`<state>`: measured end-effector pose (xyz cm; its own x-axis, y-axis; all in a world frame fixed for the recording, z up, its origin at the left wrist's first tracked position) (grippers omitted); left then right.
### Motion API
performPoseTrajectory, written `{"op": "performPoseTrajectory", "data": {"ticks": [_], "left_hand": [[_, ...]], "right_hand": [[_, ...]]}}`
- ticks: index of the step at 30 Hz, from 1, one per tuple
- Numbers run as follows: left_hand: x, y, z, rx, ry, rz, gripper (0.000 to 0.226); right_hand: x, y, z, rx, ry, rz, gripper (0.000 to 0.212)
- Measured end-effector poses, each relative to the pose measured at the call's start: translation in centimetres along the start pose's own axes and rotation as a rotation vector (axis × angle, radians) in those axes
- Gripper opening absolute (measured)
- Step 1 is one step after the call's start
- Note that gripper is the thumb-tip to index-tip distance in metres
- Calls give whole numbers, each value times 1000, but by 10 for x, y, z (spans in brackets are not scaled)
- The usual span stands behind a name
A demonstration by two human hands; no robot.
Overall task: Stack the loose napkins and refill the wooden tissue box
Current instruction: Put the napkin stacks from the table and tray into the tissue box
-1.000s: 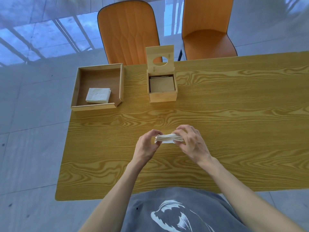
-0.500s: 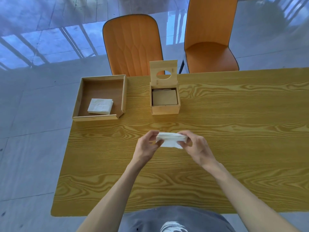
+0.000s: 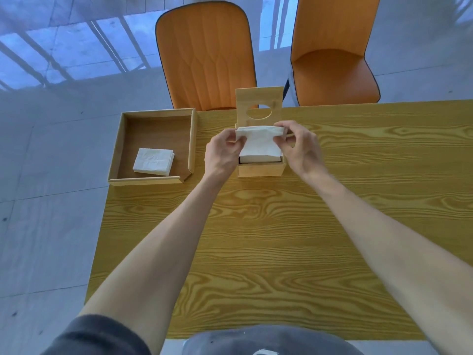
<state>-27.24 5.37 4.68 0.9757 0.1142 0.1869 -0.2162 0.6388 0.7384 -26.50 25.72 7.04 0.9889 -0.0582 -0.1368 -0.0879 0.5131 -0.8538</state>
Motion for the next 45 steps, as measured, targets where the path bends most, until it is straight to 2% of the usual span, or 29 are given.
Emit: {"op": "performPoseTrajectory", "data": {"ticks": [5,10,14,19,23,27,31,35,38,41,45], "left_hand": [[-4,3,-9,-183,13,-14,32],[-2,-6,-18,-188,39,20,32],[-7,-4,-18,-288,103,1,28],[-17,-8,-20,-333,81,39,28],[-18,-12,-19,-322,79,90,45],[-14,-23,-21,-289,-9,192,57],[-5,-26,-26,-322,-167,227,47],[11,-29,-20,-377,-326,230,45],[24,-35,-8,-377,-407,251,46],[33,-44,10,-409,-437,271,46],[39,-58,42,-462,-420,266,43]], "right_hand": [[-6,17,-8,96,15,-71,27],[-6,35,-12,115,-23,-135,27],[-11,38,-15,154,-15,-145,27],[-14,38,-19,208,11,-199,25],[-13,39,-21,234,7,-249,33],[-8,39,-20,255,-12,-267,36],[-1,33,-18,298,-31,-255,30],[6,19,-14,366,-36,-222,40],[10,0,-13,407,-45,-163,30],[12,-21,-22,394,-90,-125,22],[15,-41,-52,376,-251,-140,22]]}}
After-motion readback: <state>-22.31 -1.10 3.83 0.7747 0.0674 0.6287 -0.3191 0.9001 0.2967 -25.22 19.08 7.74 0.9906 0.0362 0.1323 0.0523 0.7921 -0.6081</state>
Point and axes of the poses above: each hand's wrist, its own x-axis away from the middle knuckle, its own z-axis out of the back of the hand, y = z × x, the point moved 9 cm from there along -x, towards the middle knuckle, and after that the axes turned 12 degrees about -x, right-handed, at the moved point
